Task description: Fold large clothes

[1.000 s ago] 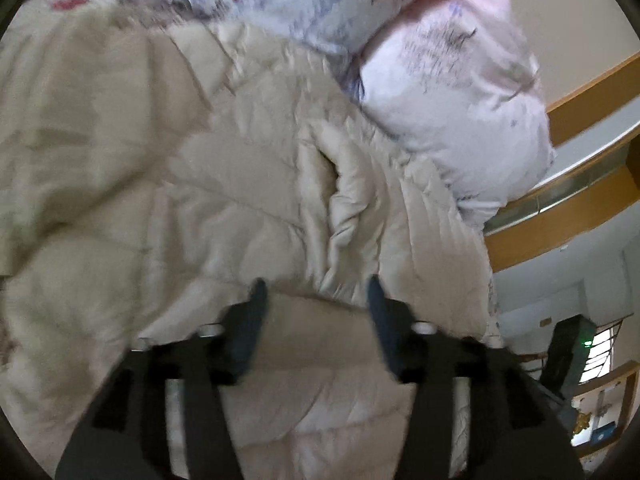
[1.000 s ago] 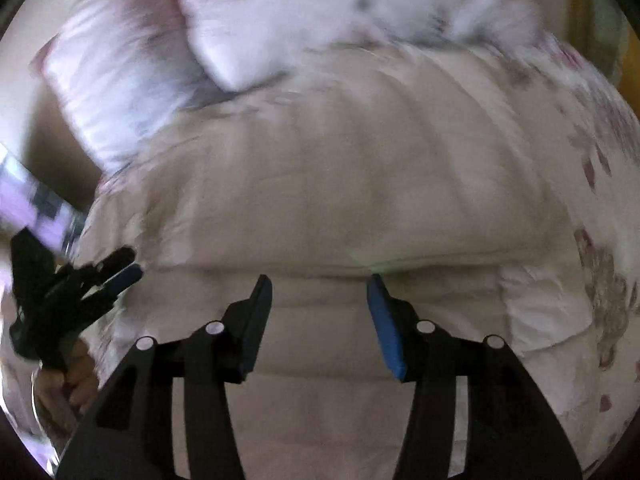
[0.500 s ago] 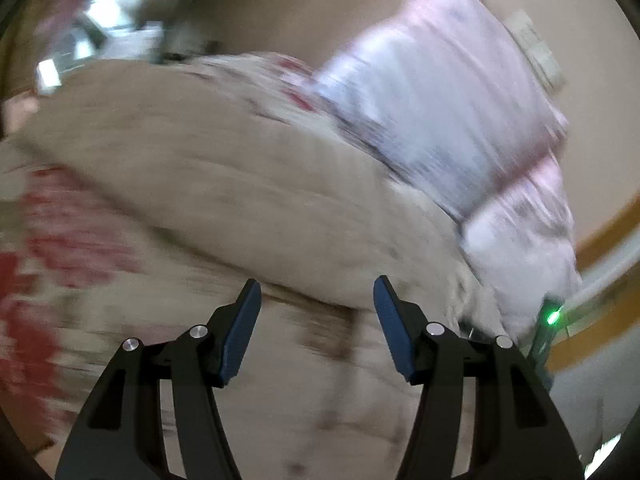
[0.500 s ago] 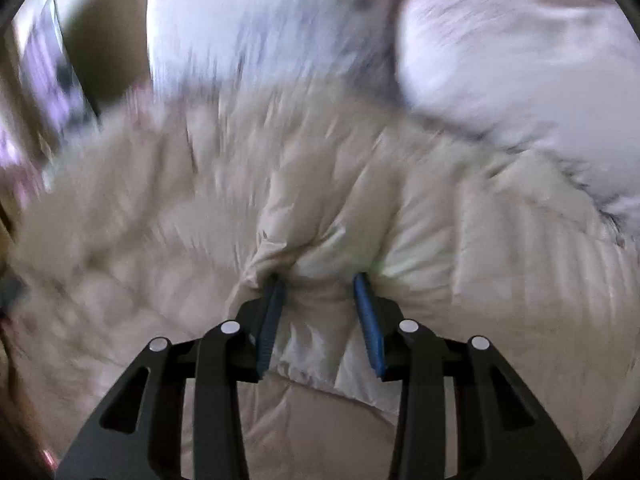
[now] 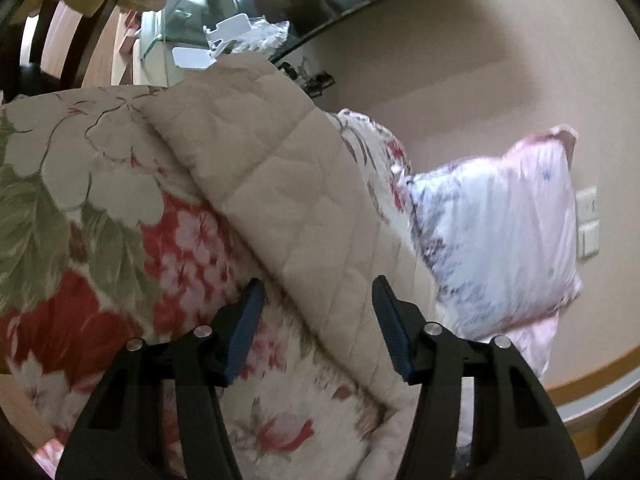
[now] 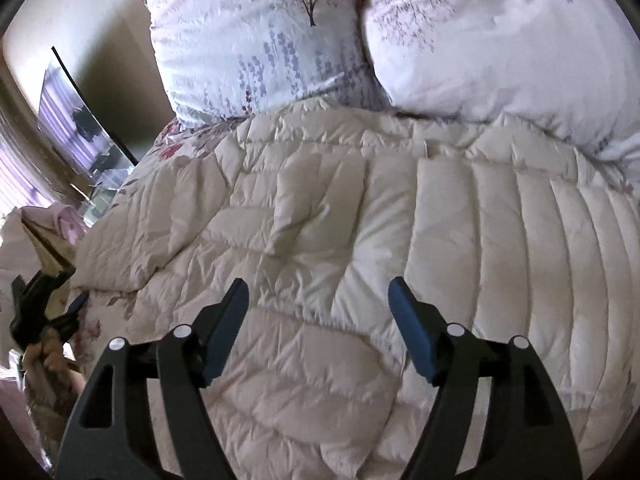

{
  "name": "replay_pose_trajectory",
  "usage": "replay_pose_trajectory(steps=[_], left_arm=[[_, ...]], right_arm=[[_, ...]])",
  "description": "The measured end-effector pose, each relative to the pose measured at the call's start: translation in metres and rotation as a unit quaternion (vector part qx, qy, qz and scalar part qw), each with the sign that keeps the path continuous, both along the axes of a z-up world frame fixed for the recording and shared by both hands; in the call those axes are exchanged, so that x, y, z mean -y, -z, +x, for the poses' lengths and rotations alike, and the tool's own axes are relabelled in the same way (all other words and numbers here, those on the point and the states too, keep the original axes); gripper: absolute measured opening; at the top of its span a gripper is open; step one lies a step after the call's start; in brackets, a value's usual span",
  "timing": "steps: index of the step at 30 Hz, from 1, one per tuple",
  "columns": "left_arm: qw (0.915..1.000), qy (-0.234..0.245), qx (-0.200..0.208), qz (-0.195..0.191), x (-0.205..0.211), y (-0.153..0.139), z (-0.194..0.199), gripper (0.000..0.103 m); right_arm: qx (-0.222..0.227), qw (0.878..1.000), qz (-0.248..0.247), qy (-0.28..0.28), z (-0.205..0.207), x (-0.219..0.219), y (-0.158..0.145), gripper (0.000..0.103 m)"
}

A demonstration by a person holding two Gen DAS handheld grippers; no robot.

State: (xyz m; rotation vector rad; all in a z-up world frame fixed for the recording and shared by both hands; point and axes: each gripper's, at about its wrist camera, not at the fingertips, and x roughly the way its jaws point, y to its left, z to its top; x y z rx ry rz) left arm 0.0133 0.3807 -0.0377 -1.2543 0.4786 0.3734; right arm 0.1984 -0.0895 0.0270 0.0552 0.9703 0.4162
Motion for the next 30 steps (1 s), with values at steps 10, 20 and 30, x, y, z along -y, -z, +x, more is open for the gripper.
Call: replay_pose_trajectory(steps=[10,20,30], left_arm=[[0.9941,-0.072,0.032,-0.074,-0.036,0.020,-0.011,0.026],[0.9983,-0.037,0.043,-0.017,-0.022,-0.023,0.013,0.010],[0.9728,0.174,0.125,0.089,0.123,-0.116,0.090,0.010]], right_arm=[[-0.010,1.000,0.010,-0.005,-0.015,0.016,0.009,0.073],[0.003,0.999,0.021,0.030,-0.021,0.062,0.005,0.073],[0.013,0.998,0.032,0.054,-0.027,0.089,0.000,0.074]])
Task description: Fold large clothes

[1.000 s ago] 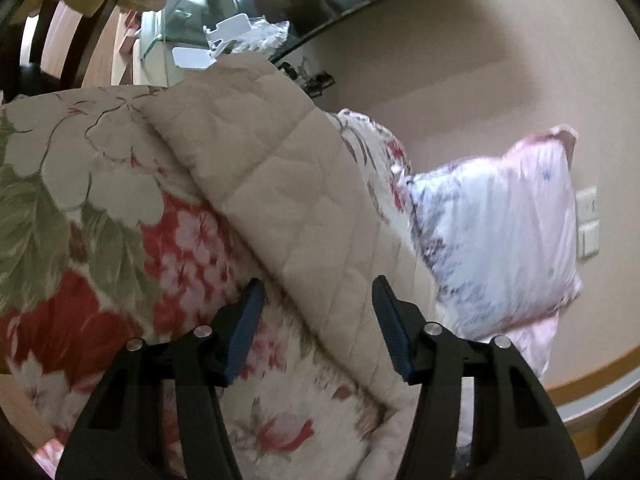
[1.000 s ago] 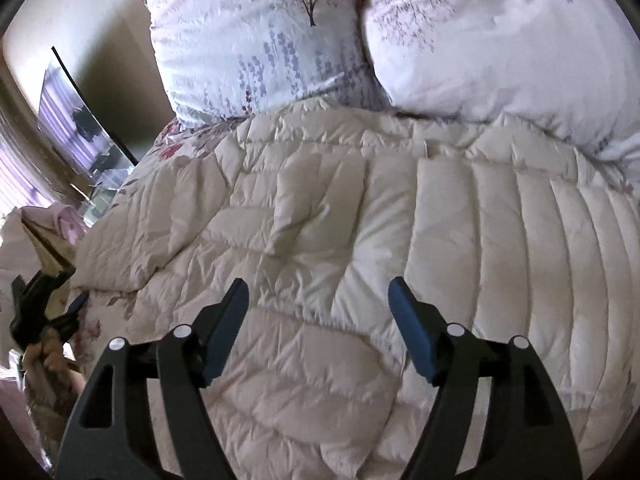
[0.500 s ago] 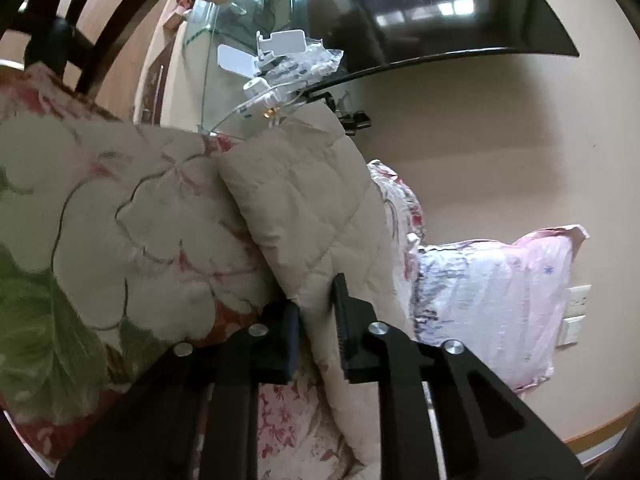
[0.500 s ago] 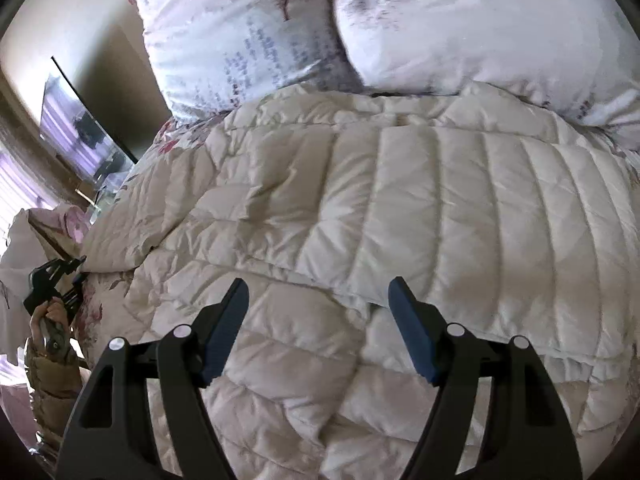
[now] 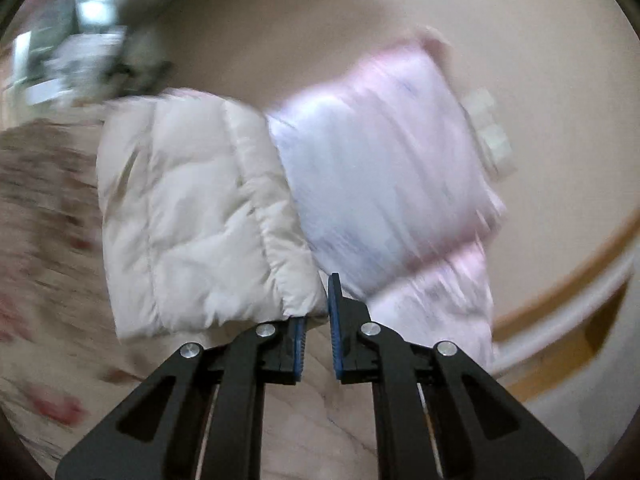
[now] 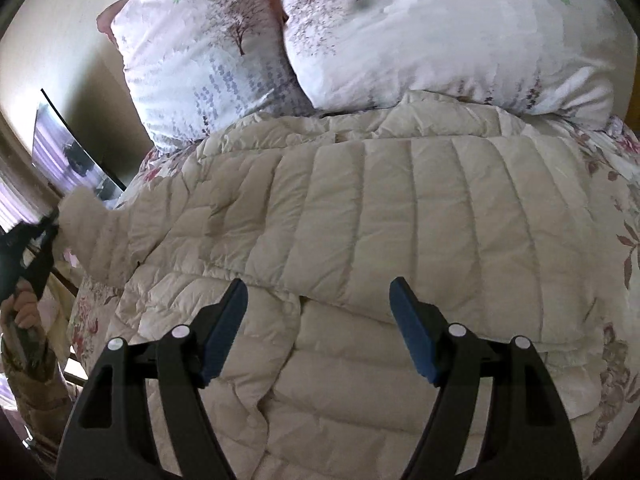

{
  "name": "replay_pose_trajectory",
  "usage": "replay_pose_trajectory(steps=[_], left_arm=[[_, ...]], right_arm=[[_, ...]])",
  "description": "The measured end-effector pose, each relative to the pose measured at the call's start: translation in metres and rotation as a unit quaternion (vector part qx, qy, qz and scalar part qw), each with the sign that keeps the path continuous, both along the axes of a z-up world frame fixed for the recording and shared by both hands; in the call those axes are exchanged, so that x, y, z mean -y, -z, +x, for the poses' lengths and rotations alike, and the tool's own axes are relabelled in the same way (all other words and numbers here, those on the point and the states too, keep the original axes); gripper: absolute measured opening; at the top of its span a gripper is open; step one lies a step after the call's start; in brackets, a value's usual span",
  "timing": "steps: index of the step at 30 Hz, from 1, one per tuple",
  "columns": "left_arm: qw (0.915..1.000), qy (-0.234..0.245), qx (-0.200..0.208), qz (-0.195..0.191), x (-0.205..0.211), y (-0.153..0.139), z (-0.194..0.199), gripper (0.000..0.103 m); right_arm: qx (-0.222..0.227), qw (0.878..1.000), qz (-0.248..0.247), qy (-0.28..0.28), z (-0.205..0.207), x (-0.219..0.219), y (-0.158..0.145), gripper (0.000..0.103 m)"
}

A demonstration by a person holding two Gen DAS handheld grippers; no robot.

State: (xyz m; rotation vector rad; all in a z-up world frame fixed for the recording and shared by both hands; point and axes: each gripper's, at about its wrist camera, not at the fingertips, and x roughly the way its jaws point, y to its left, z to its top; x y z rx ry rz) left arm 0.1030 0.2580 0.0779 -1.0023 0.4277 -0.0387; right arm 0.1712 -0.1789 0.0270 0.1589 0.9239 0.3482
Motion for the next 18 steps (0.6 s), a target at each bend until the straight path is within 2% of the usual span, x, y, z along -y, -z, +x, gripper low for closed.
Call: replay_pose_trajectory(steps=[3,6,11,14,16,18], left_arm=[[0.9967,0.072,0.014,0.034,0.057,-0.012,0.021,0.010],[0.9872,0.141,0.015,0.073,0.118,-0.011,0.043,0.010],[0.9723,0.217,-0.020,0.085,0.183,0.016,0.068,0.010],[0.9575,0.262,-0.050,0.111,0.217,0.033,0.078,0.010],[0.9493,0.283,-0.066,0.120,0.232,0.042,0.081,0.017],[0.9420,0.303,-0.074,0.125,0.239,0.047,0.081,0.040]], right_arm=[[0.000,1.000,0.002,0.006,-0.002,0.006,0.001,0.074],[0.000,1.000,0.003,0.012,-0.003,0.011,0.001,0.074],[0.009,1.000,-0.002,0.025,-0.009,0.019,-0.001,0.074],[0.020,0.999,-0.014,0.033,-0.011,0.023,-0.004,0.074],[0.025,0.999,-0.020,0.038,-0.011,0.025,-0.006,0.074],[0.030,0.999,-0.024,0.037,-0.011,0.024,-0.008,0.074]])
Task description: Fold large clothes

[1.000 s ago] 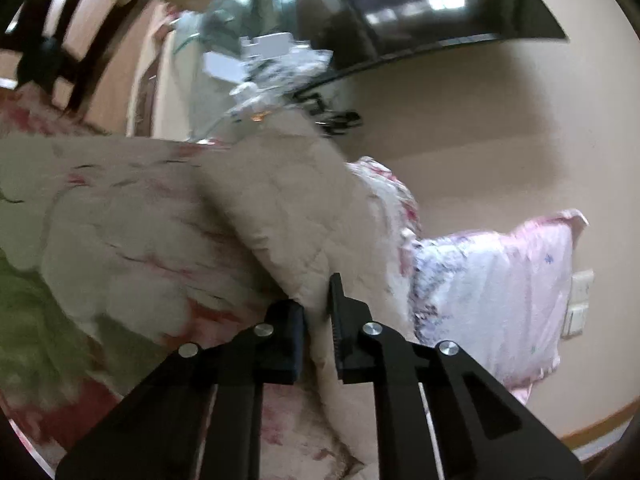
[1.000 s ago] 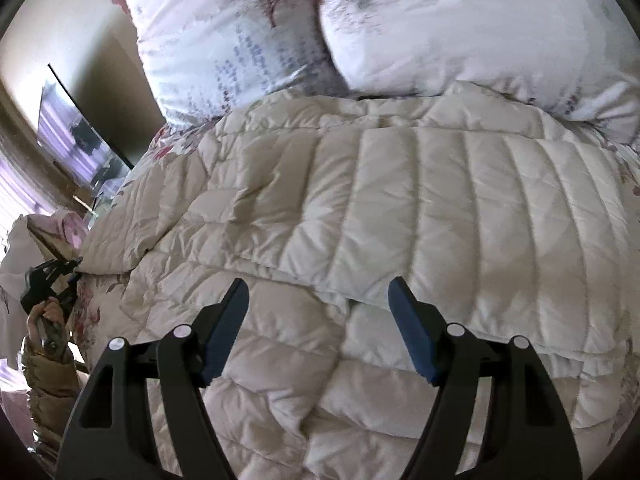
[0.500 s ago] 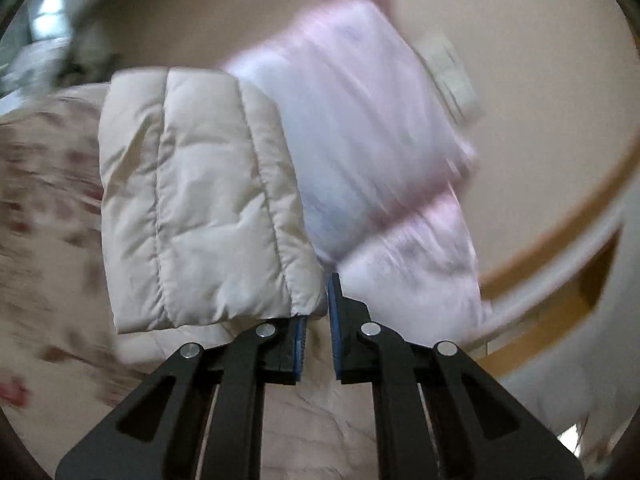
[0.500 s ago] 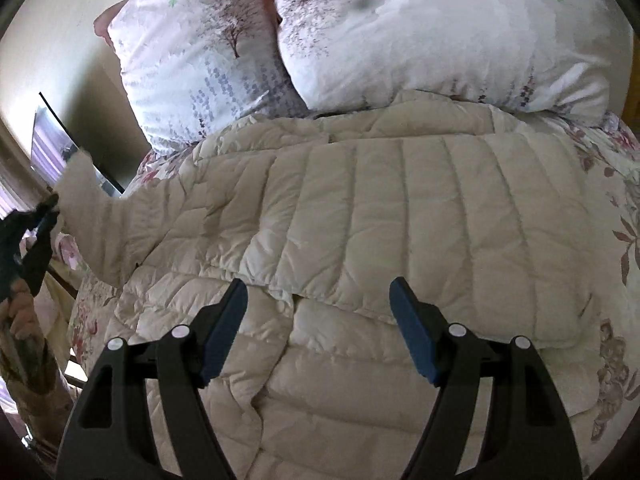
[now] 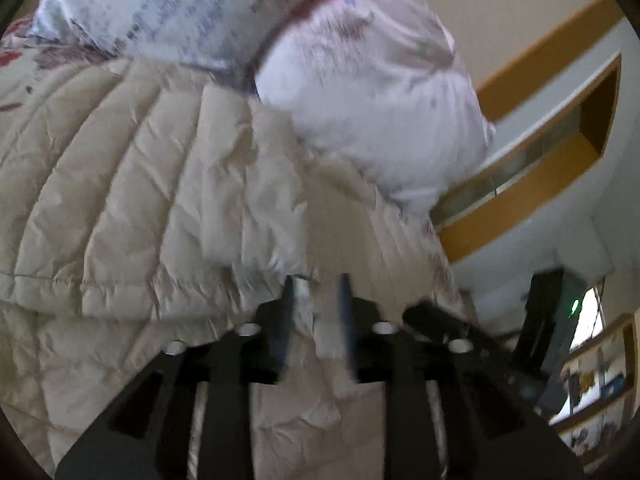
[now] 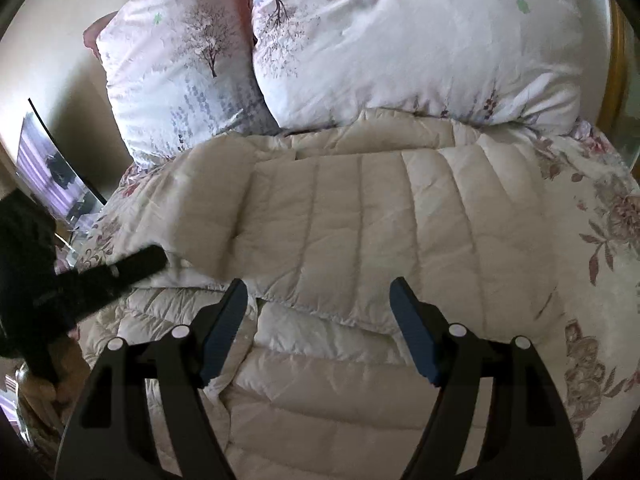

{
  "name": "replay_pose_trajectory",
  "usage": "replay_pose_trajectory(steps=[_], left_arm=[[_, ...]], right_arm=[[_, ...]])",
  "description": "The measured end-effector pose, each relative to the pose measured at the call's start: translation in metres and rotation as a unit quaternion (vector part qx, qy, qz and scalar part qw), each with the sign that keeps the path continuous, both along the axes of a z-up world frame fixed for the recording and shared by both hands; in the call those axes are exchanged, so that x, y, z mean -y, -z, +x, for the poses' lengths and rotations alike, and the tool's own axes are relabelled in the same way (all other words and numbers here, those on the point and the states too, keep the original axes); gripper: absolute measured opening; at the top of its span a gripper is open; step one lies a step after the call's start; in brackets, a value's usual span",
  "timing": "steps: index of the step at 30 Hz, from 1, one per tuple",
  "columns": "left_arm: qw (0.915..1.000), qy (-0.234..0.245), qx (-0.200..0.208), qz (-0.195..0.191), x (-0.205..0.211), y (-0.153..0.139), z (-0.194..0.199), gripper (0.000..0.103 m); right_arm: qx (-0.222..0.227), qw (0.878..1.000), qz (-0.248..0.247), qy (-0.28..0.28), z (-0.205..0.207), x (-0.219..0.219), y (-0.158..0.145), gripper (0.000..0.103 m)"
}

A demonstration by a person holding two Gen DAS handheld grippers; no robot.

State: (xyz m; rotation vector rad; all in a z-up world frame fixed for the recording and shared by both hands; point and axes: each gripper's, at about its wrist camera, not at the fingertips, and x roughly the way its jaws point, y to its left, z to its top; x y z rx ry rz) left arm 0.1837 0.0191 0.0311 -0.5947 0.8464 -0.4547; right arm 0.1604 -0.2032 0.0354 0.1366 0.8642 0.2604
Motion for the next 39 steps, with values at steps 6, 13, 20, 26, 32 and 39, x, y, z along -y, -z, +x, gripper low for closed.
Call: replay_pose_trajectory(steps=[6,13,20,26,32,39], left_arm=[[0.9982,-0.037,0.047,0.003,-0.043,-0.006,-0.035,0.073],[0.9811,-0.185,0.035,0.044,-0.114,0.031,-0.035,0.074],[0.9780,-0.197,0.011,0.068,-0.117,0.060,-0.020,0.074],[0.9777,-0.187,0.014,0.094,-0.110,0.064,-0.020,0.079],[0.9798,-0.173,0.018,0.099,-0.106,0.063,-0.020,0.088],[0.9811,-0.162,0.020,0.104,-0.103,0.062,-0.018,0.096]], right_arm=[[0.039,0.998,-0.027,-0.048,-0.009,-0.028,-0.009,0.074],[0.102,0.974,-0.146,-0.142,-0.018,-0.117,-0.004,0.074],[0.100,0.970,-0.197,-0.105,0.013,-0.151,0.021,0.053],[0.071,0.994,-0.074,-0.028,0.028,-0.106,0.014,0.011],[0.018,0.999,0.033,0.014,0.012,-0.051,0.021,0.014],[-0.003,0.991,0.123,0.060,0.019,-0.001,0.025,0.056]])
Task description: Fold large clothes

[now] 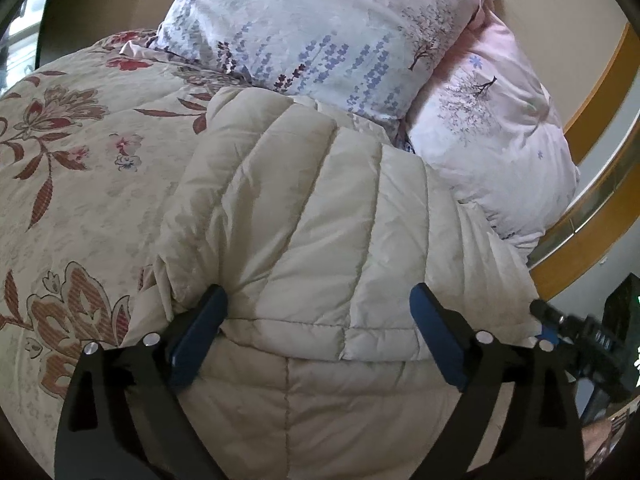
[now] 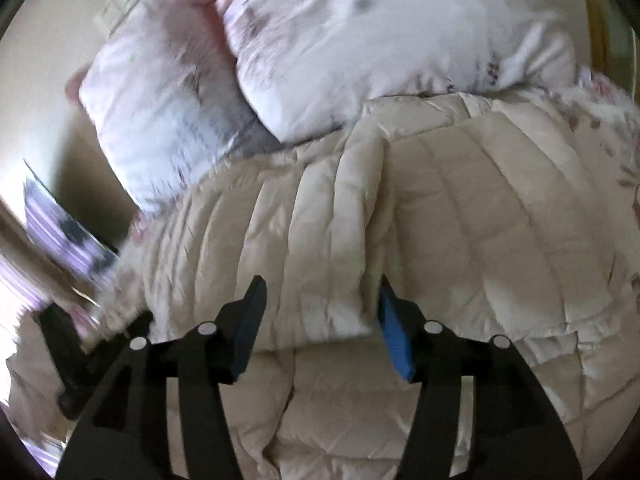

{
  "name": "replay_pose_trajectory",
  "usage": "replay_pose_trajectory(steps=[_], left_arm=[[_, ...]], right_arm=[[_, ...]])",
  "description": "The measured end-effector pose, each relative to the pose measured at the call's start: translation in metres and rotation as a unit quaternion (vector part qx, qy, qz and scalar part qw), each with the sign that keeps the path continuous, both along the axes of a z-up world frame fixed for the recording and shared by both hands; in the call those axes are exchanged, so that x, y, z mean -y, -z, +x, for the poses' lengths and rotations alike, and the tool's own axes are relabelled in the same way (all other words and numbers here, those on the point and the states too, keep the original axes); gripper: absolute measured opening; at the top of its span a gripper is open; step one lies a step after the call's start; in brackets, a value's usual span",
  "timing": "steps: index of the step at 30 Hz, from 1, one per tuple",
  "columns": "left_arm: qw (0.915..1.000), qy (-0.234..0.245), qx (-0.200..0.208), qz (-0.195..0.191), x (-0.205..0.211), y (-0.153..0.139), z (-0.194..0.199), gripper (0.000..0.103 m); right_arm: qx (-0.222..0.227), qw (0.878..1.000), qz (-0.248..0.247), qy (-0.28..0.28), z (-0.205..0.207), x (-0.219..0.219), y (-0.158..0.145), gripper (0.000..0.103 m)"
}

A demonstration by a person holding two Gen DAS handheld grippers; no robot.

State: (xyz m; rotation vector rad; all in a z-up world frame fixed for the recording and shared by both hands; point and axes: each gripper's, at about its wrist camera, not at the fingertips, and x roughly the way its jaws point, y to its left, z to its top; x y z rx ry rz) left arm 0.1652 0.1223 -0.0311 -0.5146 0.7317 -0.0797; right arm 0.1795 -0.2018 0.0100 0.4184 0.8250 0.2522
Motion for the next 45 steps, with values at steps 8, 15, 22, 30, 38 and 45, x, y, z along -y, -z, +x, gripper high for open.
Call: replay_pose_trajectory(steps=[8,15,22,30,38,45], left_arm=[[0.9997,0.011,-0.007,0.019,0.007,-0.001,0.002,0.102],[0.9997,0.013,-0.008,0.021,0.008,-0.001,0.003,0.102],[0.9995,0.016,-0.011,0.024,0.008,-0.001,0.003,0.102],[0.9998,0.017,-0.004,0.008,0.006,-0.001,0.001,0.102],[0.9976,0.003,-0.006,0.069,0.003,-0.021,-0.037,0.102],[0.9932,0.072,-0.043,0.080,-0.033,-0.031,-0.103,0.102]], right_arm=[[-0.055,0.997,0.043,0.021,0.024,0.021,0.021,0.049],[-0.012,0.999,0.043,0.014,0.011,0.025,0.009,0.005],[-0.039,0.999,0.005,0.028,0.012,0.021,0.022,0.004],[-0.065,0.997,-0.028,0.015,0.019,0.014,0.038,0.014],[-0.023,0.999,-0.008,-0.021,-0.048,0.064,-0.001,0.080],[-0.056,0.998,-0.009,0.010,-0.125,0.155,0.003,0.084]])
